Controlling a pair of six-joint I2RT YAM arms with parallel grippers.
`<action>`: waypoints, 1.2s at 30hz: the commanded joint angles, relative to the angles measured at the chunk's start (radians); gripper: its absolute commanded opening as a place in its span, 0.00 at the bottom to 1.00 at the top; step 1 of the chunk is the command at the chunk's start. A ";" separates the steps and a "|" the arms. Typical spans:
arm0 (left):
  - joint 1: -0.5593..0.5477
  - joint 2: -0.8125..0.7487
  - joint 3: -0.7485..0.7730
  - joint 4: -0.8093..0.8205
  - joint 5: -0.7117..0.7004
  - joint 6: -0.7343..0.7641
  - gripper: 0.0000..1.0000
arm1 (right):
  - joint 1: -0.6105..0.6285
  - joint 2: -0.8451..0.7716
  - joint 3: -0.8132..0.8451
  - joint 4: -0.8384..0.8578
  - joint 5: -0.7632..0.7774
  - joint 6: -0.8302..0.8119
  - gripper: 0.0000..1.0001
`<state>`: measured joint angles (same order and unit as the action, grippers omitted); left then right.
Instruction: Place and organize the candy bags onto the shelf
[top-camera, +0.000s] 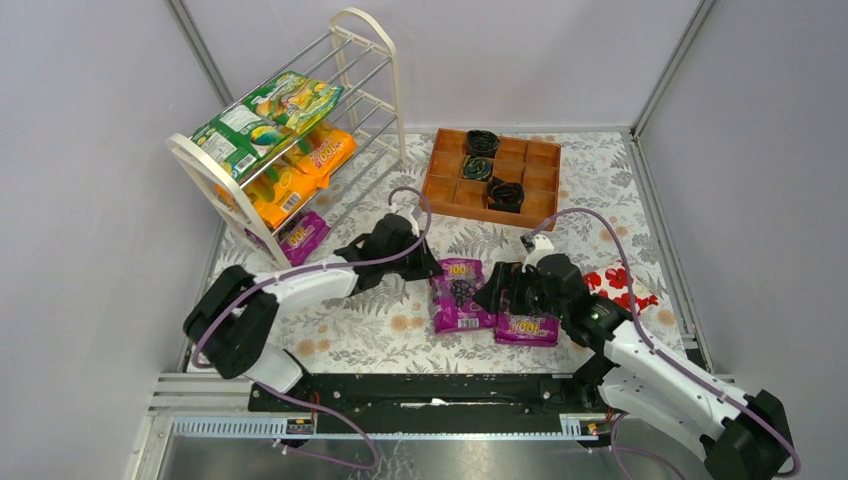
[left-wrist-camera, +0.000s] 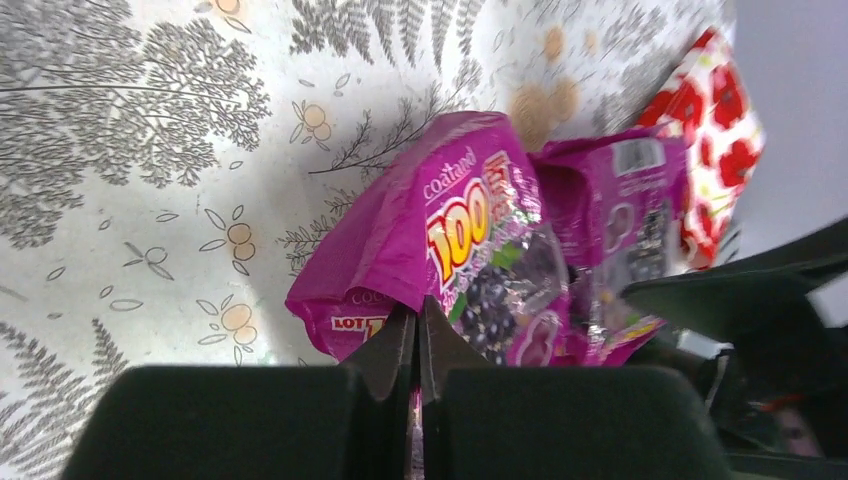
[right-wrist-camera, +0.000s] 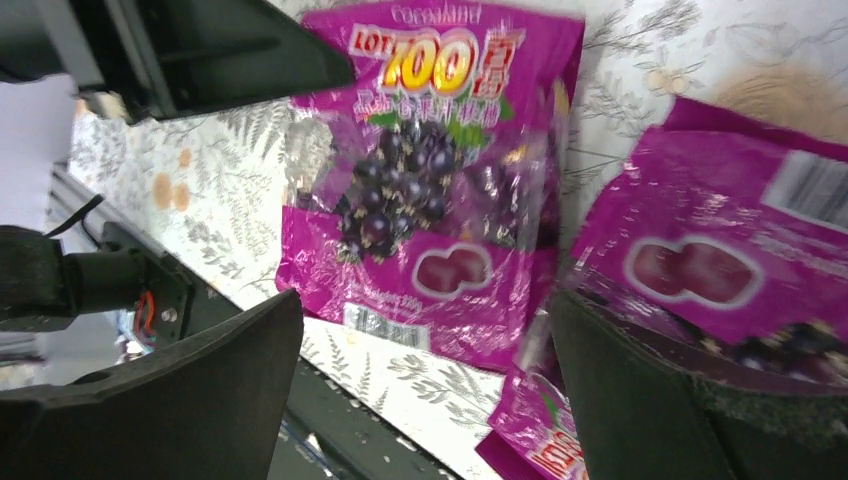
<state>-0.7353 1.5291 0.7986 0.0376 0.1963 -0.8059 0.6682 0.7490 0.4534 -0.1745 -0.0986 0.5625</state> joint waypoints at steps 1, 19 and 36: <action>0.057 -0.157 -0.031 0.070 -0.030 -0.084 0.00 | -0.002 0.086 -0.010 0.208 -0.152 0.085 1.00; 0.230 -0.572 -0.269 0.388 0.056 -0.468 0.00 | 0.167 0.653 -0.098 1.280 -0.170 0.808 1.00; 0.277 -0.522 -0.129 0.828 0.175 -0.824 0.00 | 0.245 0.692 -0.097 1.645 0.092 0.767 1.00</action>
<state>-0.4633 1.0241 0.5785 0.5751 0.3466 -1.4998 0.9047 1.4677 0.3424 1.3144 -0.1287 1.3632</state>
